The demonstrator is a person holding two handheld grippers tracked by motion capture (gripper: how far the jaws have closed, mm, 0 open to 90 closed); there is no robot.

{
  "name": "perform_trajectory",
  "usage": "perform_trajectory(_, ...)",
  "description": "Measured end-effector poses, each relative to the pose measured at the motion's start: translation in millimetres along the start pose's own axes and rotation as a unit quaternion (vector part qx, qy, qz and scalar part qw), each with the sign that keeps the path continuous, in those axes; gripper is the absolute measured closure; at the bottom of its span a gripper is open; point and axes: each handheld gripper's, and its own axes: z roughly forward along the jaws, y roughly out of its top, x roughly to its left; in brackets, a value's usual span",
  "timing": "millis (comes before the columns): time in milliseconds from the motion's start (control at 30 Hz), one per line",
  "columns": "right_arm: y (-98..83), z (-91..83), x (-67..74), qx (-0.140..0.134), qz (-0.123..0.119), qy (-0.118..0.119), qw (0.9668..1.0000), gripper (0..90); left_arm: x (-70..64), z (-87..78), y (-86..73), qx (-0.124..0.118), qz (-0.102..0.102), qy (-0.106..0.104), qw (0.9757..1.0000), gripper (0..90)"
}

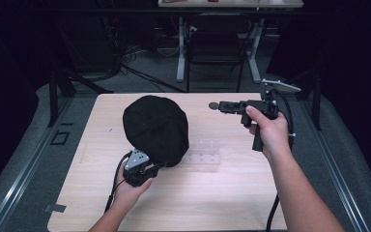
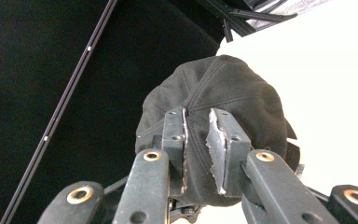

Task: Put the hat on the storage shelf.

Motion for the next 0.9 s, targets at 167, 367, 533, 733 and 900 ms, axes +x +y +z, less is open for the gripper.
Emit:
perform_trajectory(167,-5.1,-6.6,-1.6,-0.011,-0.011,-0.020,0.9997,76.1,1.4,-6.5,0.9,-0.001,-0.009,0.007,0.9999,68.8)
perform_trajectory(367,-11.8,-14.3,-6.2,-0.017,-0.021,-0.038,0.9989,76.1,8.0,-14.9,0.7,-0.005,-0.030,0.007,0.9995,59.2)
perform_trajectory(533,-16.7,-21.3,-9.1,-0.023,-0.032,-0.054,0.9978,76.1,15.3,-22.0,-0.6,0.001,-0.040,-0.004,0.9992,52.7)
perform_trajectory(733,-27.0,-30.6,-15.5,-0.022,-0.042,-0.078,0.9958,76.0,16.8,-34.2,-0.4,-0.003,-0.047,-0.002,0.9989,50.3)
perform_trajectory(900,-37.4,-40.1,-23.5,-0.027,-0.049,-0.091,0.9943,75.7,26.2,-46.2,-4.7,0.008,-0.043,0.026,0.9987,49.0)
